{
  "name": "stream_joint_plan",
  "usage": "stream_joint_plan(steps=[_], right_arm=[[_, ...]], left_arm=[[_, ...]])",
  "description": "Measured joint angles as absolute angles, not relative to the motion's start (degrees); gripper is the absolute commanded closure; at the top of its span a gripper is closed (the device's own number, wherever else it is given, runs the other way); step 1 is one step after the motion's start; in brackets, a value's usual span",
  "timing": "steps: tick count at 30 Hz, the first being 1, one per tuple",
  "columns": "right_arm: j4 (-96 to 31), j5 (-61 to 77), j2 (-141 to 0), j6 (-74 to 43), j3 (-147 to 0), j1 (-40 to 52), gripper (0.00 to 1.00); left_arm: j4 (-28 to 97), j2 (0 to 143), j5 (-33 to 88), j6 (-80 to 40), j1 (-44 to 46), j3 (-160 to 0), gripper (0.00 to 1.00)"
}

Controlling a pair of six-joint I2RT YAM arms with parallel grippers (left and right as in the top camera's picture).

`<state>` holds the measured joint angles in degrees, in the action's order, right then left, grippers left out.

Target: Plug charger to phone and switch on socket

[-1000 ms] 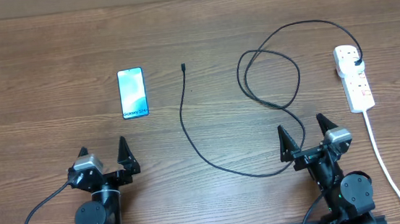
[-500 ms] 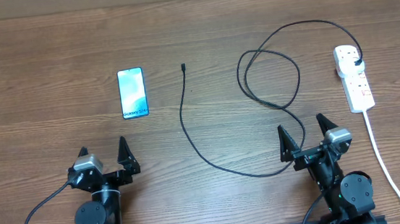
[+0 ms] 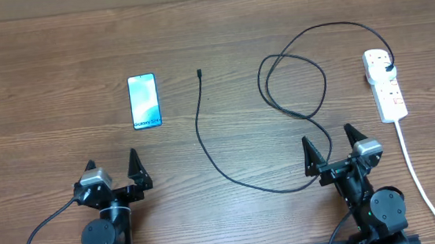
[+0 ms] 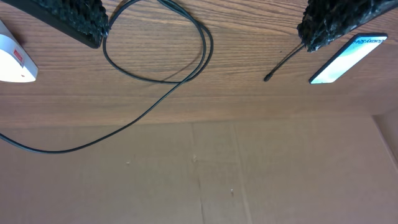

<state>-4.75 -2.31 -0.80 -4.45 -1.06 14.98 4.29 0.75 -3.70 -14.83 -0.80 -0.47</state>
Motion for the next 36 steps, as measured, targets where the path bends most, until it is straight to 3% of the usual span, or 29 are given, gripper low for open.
stream_joint_plan(steps=[20, 29, 36], right_arm=[[-4.78, -2.28, -0.80, -4.45, -1.06, 14.98, 0.00], [-4.78, -2.31, -0.78, -4.43, -1.06, 14.98, 0.00], [-4.75, -2.31, -0.80, -4.49, -1.06, 14.98, 0.00]], left_arm=[[4.29, 0.75, -3.44, -14.83, -0.80, -0.47, 0.00], [4.54, 0.75, 5.52, -16.73, -0.80, -0.62, 0.00], [16.53, 3.77, 6.72, -17.50, -0.80, -8.49, 0.00]])
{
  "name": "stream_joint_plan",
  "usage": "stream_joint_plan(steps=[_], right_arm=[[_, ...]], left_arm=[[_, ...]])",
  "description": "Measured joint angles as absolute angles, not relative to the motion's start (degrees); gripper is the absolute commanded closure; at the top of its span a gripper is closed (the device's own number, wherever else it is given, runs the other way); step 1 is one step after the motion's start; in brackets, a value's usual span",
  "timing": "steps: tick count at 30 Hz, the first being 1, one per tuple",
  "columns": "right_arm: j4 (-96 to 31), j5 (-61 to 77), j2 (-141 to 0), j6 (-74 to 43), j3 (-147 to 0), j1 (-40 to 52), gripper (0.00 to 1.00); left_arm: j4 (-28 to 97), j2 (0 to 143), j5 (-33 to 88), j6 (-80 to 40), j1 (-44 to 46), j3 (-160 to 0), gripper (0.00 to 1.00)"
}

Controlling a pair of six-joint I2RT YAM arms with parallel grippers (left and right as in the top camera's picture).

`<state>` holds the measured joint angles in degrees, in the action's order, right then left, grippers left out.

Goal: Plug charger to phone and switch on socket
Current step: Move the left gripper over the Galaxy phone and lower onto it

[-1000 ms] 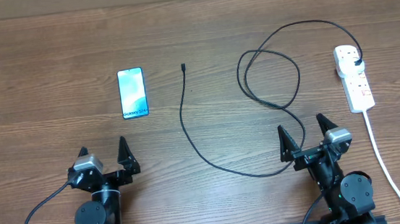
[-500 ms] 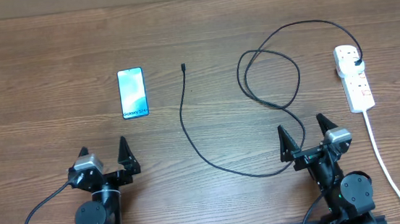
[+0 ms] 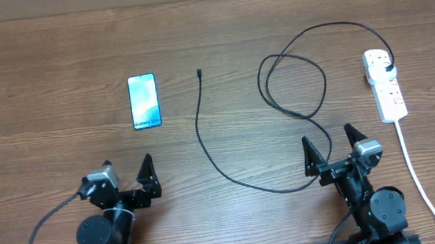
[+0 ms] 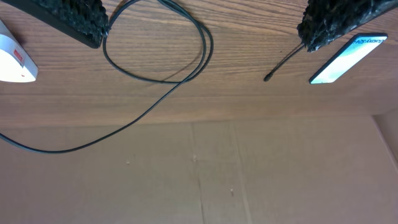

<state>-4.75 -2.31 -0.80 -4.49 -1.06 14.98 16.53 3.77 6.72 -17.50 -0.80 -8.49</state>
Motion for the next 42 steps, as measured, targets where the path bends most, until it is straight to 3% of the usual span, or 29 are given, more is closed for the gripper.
stream_joint_plan(steps=[19, 42], right_arm=[[-4.80, -1.91, -0.78, -4.45, -1.06, 14.98, 0.00], [-4.75, -1.91, -0.78, -4.47, -1.06, 14.98, 0.00]], left_arm=[[38.61, 62.89, -1.58, -10.35, -0.80, -58.83, 0.00], [27.40, 95.18, 4.36, -7.66, 2.59, -62.35, 0.00]])
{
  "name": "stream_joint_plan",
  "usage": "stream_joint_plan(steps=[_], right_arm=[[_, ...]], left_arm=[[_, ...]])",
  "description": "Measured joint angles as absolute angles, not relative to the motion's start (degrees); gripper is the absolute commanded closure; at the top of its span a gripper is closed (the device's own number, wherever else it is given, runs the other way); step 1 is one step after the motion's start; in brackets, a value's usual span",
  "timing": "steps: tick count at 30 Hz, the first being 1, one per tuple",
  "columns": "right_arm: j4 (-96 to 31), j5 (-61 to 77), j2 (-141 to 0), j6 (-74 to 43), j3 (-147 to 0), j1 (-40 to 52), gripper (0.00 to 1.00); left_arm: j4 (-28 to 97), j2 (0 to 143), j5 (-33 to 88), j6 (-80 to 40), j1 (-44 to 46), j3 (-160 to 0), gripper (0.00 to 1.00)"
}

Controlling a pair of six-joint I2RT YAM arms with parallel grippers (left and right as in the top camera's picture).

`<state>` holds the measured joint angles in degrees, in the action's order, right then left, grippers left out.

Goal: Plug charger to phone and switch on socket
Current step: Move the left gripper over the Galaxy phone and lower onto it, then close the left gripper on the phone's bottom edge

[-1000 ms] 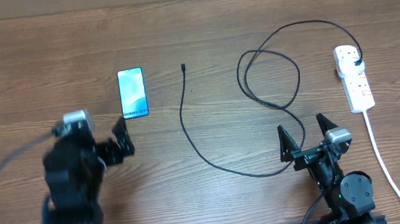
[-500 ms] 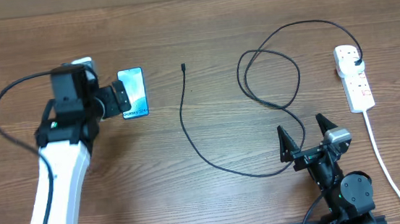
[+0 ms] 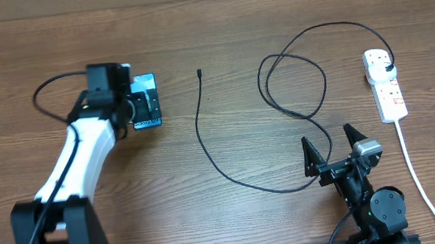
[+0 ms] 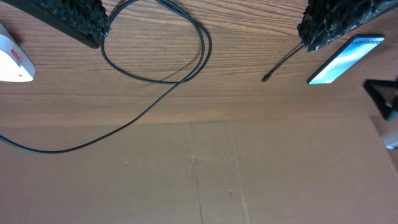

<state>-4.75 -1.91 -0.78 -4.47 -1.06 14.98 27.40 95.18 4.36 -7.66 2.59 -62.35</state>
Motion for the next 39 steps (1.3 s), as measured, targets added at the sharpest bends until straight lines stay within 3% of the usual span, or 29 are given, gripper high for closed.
stream_joint_plan(steps=[7, 19, 39], right_arm=[[-4.78, -1.89, -0.78, -4.49, -1.06, 14.98, 0.00], [-4.75, -1.89, -0.78, -4.47, -1.06, 14.98, 0.00], [-4.75, -1.89, -0.78, -4.43, -1.06, 14.98, 0.00]], left_arm=[[29.39, 105.43, -0.49, -7.22, 6.79, -71.92, 0.00], [40.18, 120.51, -6.79, -9.15, 6.24, -89.71, 0.00], [42.76, 123.92, -7.57, -12.05, 6.22, -90.91, 0.02]])
